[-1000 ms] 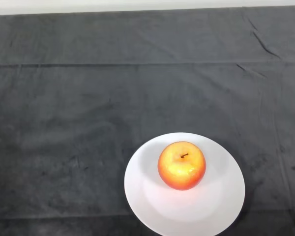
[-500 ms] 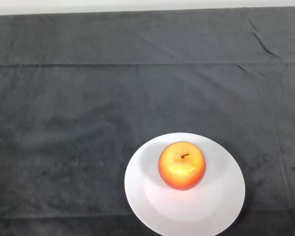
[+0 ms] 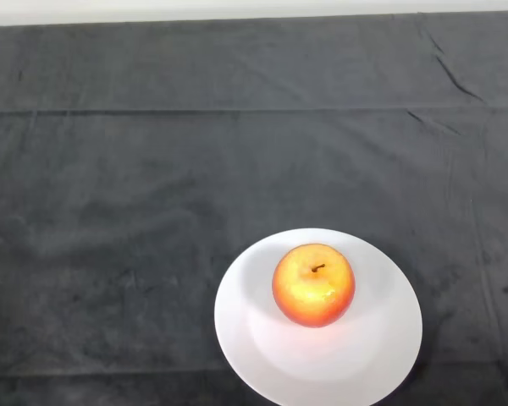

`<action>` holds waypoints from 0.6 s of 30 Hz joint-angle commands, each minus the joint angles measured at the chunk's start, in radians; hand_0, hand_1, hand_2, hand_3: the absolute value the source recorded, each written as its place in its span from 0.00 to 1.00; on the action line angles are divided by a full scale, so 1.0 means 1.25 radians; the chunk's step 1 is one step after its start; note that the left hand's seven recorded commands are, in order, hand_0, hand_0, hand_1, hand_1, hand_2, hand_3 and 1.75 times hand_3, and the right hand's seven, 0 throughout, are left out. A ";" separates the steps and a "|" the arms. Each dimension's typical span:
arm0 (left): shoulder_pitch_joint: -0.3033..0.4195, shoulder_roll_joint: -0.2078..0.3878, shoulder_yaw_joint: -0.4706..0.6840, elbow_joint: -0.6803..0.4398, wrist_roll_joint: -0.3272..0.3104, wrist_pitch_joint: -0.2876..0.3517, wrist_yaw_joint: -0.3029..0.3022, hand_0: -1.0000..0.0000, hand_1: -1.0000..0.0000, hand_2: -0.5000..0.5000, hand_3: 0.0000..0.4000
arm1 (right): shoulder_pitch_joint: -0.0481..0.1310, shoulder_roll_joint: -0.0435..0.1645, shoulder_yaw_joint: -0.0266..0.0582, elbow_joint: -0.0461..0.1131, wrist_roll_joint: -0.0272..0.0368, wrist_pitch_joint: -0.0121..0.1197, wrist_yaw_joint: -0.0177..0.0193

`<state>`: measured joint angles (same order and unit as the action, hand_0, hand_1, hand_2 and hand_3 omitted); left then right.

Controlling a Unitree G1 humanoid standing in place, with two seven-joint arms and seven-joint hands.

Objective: Move the apple to the plate

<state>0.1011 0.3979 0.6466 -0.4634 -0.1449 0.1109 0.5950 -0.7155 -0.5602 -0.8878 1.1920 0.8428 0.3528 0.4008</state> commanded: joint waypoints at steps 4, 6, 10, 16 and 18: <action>-0.003 0.002 0.015 -0.005 0.001 -0.006 0.005 1.00 1.00 0.50 0.00 | 0.003 -0.010 -0.0147 0.000 0.0130 -0.005 0.0011; -0.002 0.002 0.014 -0.004 0.000 -0.007 0.005 1.00 1.00 0.50 0.00 | 0.003 -0.010 -0.0147 0.000 0.0130 -0.005 0.0011; -0.004 0.001 0.006 0.005 0.004 -0.015 0.008 1.00 1.00 0.50 0.00 | 0.003 -0.010 -0.0147 0.000 0.0130 -0.005 0.0011; 0.002 0.006 0.008 0.004 -0.006 -0.011 0.003 1.00 1.00 0.50 0.00 | 0.003 -0.010 -0.0147 0.000 0.0130 -0.005 0.0012; 0.004 0.007 0.011 0.002 -0.009 -0.010 0.001 1.00 1.00 0.50 0.00 | 0.003 -0.010 -0.0147 0.000 0.0129 -0.005 0.0012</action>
<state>0.1013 0.3980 0.6461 -0.4634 -0.1493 0.1097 0.5949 -0.7155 -0.5602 -0.8878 1.1920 0.8428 0.3528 0.4008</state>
